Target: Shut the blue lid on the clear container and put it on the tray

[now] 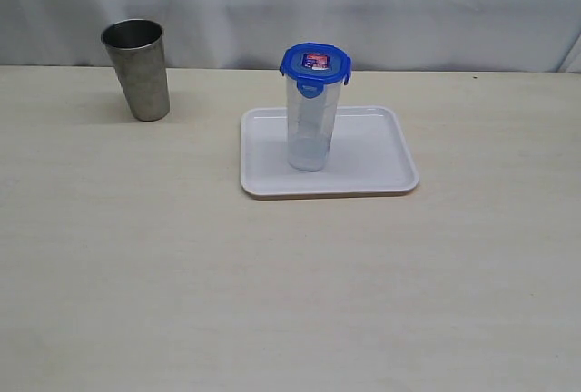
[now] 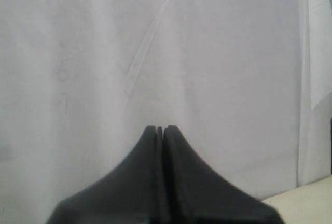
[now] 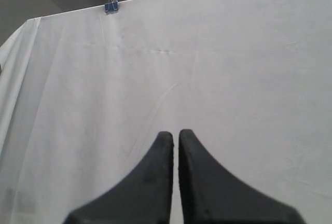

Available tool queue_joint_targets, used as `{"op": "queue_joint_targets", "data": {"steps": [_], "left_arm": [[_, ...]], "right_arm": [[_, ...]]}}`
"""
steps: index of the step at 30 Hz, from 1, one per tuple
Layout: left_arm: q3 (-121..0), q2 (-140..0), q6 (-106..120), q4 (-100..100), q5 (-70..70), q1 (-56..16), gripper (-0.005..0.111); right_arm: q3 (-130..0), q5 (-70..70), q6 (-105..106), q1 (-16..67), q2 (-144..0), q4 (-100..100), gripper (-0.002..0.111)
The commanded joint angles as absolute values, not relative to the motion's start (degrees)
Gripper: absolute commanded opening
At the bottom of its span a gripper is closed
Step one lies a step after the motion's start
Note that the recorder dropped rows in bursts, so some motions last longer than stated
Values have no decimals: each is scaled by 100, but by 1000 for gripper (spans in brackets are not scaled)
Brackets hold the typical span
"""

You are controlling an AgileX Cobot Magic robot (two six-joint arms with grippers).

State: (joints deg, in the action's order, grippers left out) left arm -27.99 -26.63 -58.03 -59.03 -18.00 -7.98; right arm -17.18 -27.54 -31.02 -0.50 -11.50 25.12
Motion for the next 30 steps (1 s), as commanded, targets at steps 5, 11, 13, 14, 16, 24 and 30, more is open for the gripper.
{"op": "queue_joint_targets", "data": {"steps": [5,11,13,14,16,24,30], "left_arm": [[-2053,-2131,-1241,-1331,-1205,-803,0],[-1845,-1506,-285,-790,-425,-803,0],[-1702,-1164,-285,-695,-347,-803,0],[-1624,-992,-285,-647,-335,-803,0],[-1481,-707,-285,-634,-335,-803,0],[-1202,-385,-285,-670,-240,-803,0],[-921,-156,-132,-464,-200,-803,0]], "right_arm": [[-1687,-2708,-3078,-84,-1116,2481,4],[-1687,-2708,-3078,-84,-1116,2481,4],[-1687,-2708,-3078,-84,-1116,2481,4],[-1687,-2708,-3078,-84,-1116,2481,4],[-1687,-2708,-3078,-84,-1116,2481,4],[-1687,-2708,-3078,-84,-1116,2481,4],[-1687,-2708,-3078,-84,-1116,2481,4]]}}
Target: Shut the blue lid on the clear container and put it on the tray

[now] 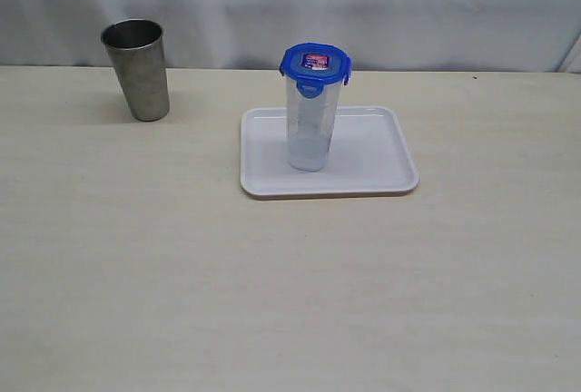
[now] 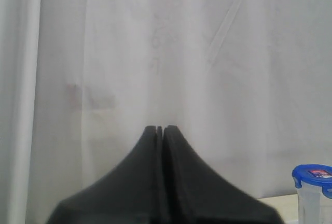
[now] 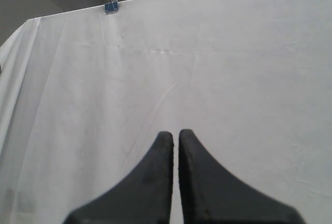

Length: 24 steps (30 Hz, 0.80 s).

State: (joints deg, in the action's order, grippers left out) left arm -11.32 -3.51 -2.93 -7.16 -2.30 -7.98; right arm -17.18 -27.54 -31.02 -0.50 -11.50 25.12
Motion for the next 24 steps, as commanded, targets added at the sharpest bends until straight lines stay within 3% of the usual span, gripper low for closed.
{"op": "queue_joint_targets", "data": {"steps": [1,16,24], "left_arm": [[-846,-78,31,-308,-200,-803,0],[0,0,291,-147,-453,-658,0],[0,0,291,-250,212,-658,0]], "right_arm": [[-1687,-2708,-3078,-84,-1116,2481,4],[-1687,-2708,-3078,-84,-1116,2481,4],[-1687,-2708,-3078,-84,-1116,2481,4]]}}
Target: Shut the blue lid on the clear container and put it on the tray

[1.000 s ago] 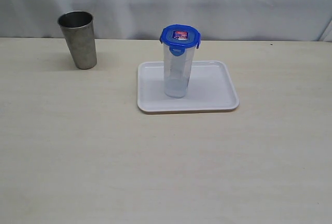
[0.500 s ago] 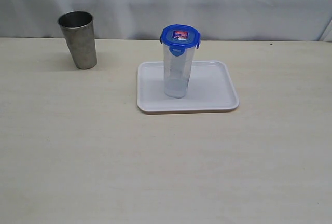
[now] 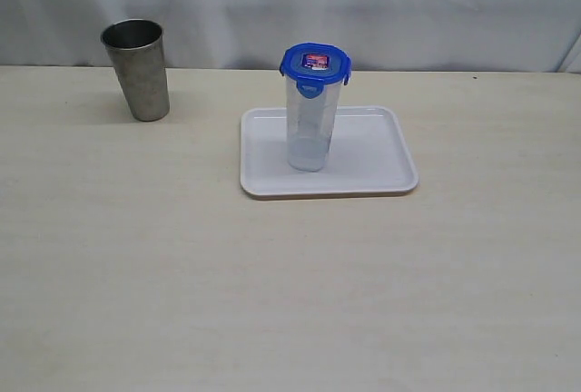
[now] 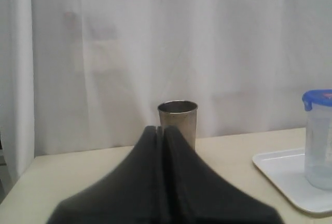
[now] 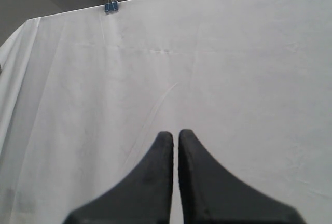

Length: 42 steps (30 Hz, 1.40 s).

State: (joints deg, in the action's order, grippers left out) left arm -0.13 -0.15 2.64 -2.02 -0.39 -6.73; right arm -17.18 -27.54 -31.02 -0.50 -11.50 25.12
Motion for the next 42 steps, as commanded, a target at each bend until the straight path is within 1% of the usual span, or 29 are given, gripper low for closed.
{"op": "queue_joint_targets", "data": {"steps": [1,20,32,38,42], "left_arm": [[0,0,322,-250,301,-658,0],[0,0,441,-134,1816,-658,0],[0,0,147,-30,1816,-658,0],[0,0,165,-30,1828,-302,0],[0,0,126,0,1839,-308,0]], "right_arm": [[-1687,-2708,-3078,-84,-1116,2481,4],[-1687,-2708,-3078,-84,-1116,2481,4],[-1687,-2708,-3078,-84,-1116,2481,4],[-1687,-2708,-3078,-84,-1116,2481,4],[-1687,-2708,-3078,-84,-1116,2481,4]]}}
